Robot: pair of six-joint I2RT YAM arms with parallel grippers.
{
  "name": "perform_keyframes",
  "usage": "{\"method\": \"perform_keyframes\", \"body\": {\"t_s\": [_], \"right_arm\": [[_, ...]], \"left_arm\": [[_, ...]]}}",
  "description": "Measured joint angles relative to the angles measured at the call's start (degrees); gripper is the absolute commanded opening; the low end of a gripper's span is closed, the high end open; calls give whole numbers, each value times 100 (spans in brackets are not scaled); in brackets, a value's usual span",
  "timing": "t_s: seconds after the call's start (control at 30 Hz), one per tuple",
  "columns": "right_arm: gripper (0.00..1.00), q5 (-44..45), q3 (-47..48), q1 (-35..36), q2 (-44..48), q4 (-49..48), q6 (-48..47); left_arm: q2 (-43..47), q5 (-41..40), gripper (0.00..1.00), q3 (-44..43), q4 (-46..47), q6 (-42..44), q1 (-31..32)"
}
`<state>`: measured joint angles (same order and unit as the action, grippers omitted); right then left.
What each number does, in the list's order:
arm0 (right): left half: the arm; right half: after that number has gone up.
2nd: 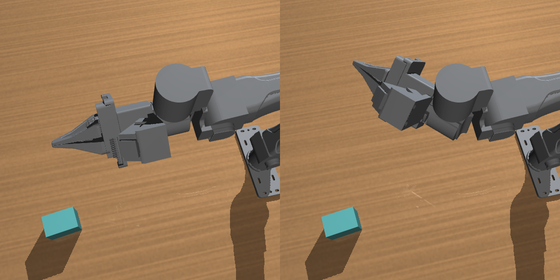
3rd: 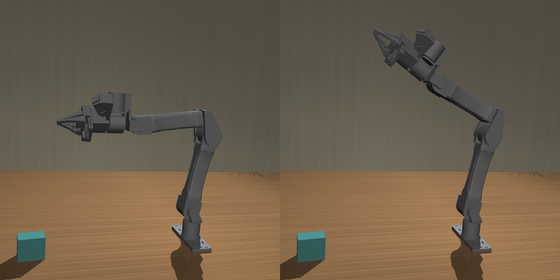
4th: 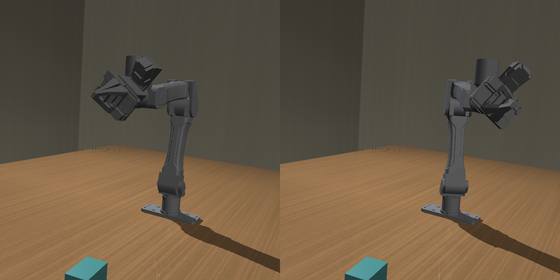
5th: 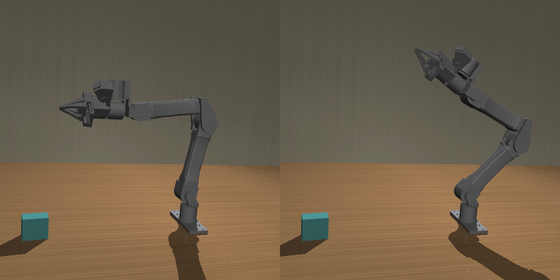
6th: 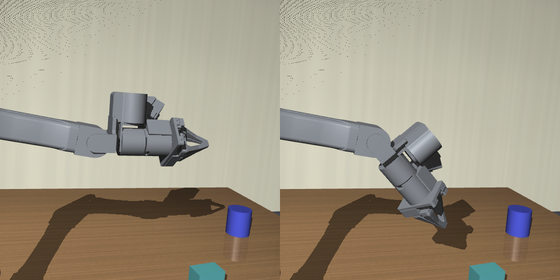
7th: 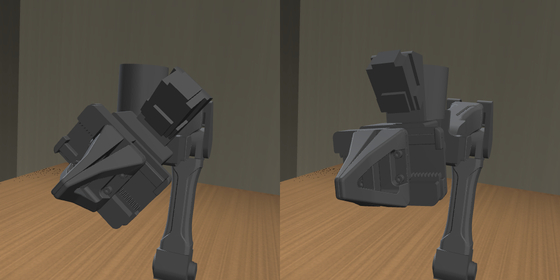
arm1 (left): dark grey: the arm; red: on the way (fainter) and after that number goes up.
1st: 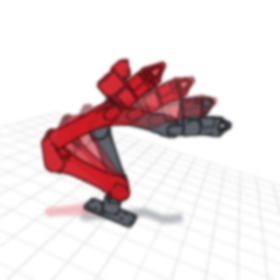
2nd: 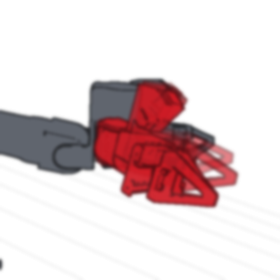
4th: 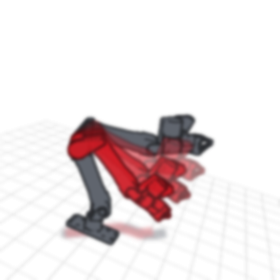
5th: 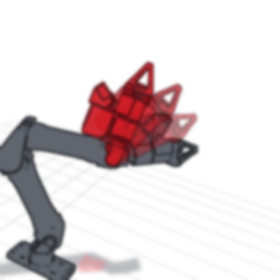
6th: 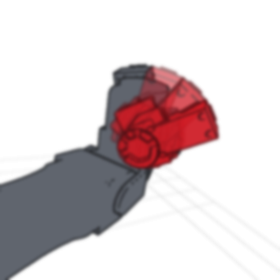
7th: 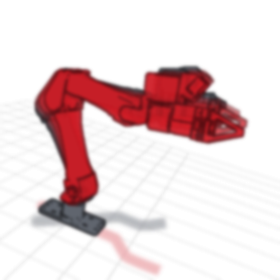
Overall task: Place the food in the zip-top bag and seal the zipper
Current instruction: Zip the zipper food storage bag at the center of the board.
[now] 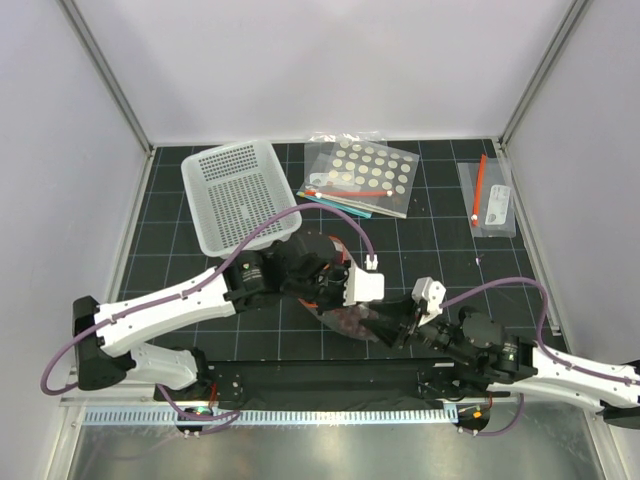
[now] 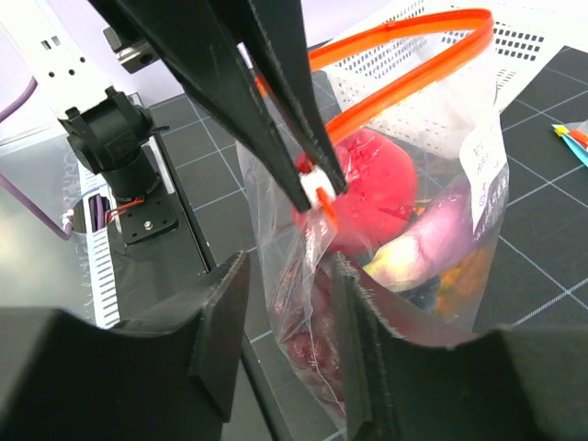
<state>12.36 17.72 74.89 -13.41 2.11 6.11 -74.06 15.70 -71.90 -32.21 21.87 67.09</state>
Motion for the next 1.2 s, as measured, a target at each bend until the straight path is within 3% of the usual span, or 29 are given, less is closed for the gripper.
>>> {"method": "perform_keyframes", "body": {"t_s": [0.3, 0.4, 0.5, 0.73, 1.0, 1.2], "right_arm": [[34, 76, 2, 0, -44, -138, -55], [21, 92, 13, 0, -164, -175, -85], [1, 96, 39, 0, -321, -188, -107], [1, 129, 50, 2, -216, -125, -55], [1, 509, -116, 2, 1078, 291, 66], [1, 1054, -118, 4, 1220, 358, 190]], "left_arm": [[-107, 463, 0, -105, -210, -20, 0], [-155, 623, 0, -155, -245, -17, 0], [-181, 706, 0, -184, -275, -13, 0], [-197, 680, 0, -201, -256, -26, -9], [-190, 348, 0, -199, 212, -129, 11], [-48, 157, 0, 20, 437, -601, -271]]}}
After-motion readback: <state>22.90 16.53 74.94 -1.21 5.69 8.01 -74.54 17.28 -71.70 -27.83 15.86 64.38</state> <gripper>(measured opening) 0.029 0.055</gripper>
